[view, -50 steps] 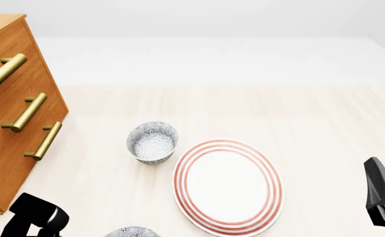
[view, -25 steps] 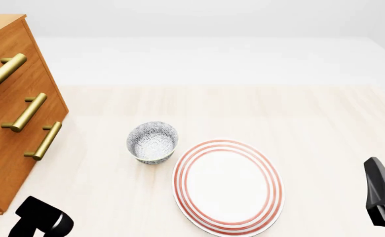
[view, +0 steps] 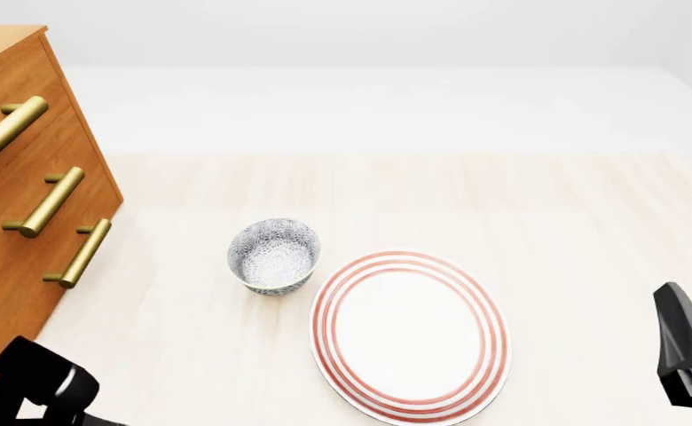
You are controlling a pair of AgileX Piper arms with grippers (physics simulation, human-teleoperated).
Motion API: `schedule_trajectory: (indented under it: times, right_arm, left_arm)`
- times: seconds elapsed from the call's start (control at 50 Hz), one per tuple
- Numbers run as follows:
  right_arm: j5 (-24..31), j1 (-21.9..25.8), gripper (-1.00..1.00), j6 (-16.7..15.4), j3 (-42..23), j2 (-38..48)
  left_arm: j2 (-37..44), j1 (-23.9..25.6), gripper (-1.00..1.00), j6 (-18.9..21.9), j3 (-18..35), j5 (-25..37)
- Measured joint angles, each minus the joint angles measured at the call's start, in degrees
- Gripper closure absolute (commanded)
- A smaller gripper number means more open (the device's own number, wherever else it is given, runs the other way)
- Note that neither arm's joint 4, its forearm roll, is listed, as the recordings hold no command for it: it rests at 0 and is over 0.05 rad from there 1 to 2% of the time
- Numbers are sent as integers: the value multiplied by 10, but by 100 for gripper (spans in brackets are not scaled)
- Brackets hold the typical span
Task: Stack the bowl in the middle on the bowl at the back.
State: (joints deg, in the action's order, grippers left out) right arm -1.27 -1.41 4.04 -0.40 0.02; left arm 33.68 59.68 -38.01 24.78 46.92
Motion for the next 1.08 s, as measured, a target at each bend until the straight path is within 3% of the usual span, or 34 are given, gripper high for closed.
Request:
schedule_trajectory:
  times: [0.58, 1.08]
  right_arm:
    - [1, 0, -100, -2, 0, 0]
    - [2, 1, -100, -2, -1, 0]
  left_arm:
    - [-115, -86, -100, 19, 131, 139]
    - [-229, -216, -100, 12, 181, 149]
